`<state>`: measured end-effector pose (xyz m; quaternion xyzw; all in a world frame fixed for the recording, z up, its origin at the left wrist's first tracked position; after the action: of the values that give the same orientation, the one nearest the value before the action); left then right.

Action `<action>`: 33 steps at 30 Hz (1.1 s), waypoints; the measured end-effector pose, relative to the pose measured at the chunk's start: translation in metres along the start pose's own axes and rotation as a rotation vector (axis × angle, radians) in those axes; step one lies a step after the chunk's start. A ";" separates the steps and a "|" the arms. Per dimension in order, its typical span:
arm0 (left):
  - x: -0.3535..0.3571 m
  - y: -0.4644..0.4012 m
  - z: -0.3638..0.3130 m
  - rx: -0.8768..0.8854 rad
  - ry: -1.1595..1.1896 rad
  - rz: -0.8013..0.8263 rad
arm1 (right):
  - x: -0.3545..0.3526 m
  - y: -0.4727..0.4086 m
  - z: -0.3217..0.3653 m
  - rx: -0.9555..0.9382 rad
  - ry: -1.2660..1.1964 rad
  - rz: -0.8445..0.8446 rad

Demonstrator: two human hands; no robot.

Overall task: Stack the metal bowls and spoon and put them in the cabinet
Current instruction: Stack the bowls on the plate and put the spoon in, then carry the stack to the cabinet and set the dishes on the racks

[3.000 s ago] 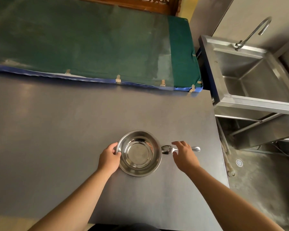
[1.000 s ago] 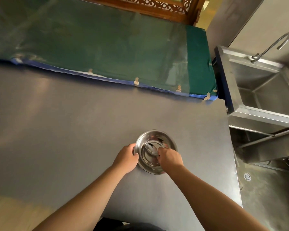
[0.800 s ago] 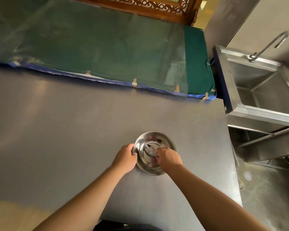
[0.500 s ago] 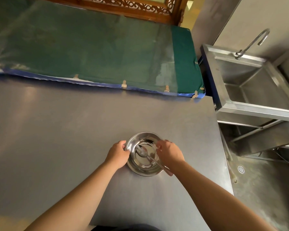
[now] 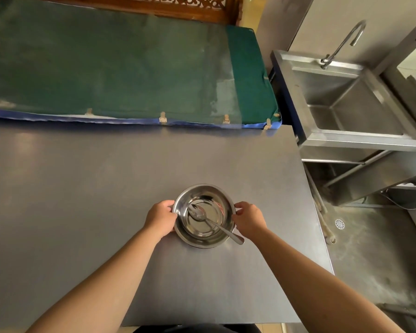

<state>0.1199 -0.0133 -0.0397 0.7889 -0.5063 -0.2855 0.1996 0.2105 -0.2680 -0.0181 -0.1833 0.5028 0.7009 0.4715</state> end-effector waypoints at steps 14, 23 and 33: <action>-0.016 0.005 -0.017 -0.057 0.135 0.185 | 0.006 0.043 -0.016 0.187 -0.483 0.008; 0.006 0.023 -0.073 -0.008 0.267 0.412 | -0.049 0.089 -0.033 0.178 -0.785 -0.069; 0.135 0.112 -0.159 0.097 0.208 0.690 | -0.159 0.174 -0.140 0.082 -1.102 -0.308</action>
<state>0.1906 -0.1782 0.1148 0.6049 -0.7327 -0.0951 0.2970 0.1107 -0.4750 0.1311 0.1565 0.1769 0.5961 0.7673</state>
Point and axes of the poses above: each hand's wrist, its own y-axis away from the middle knuckle, its own x-axis out of the palm, z = x × y, the point moved 5 cm from there along -y, towards the middle knuckle, and after that the axes turned 8 degrees about y, right-handed, at the moved point
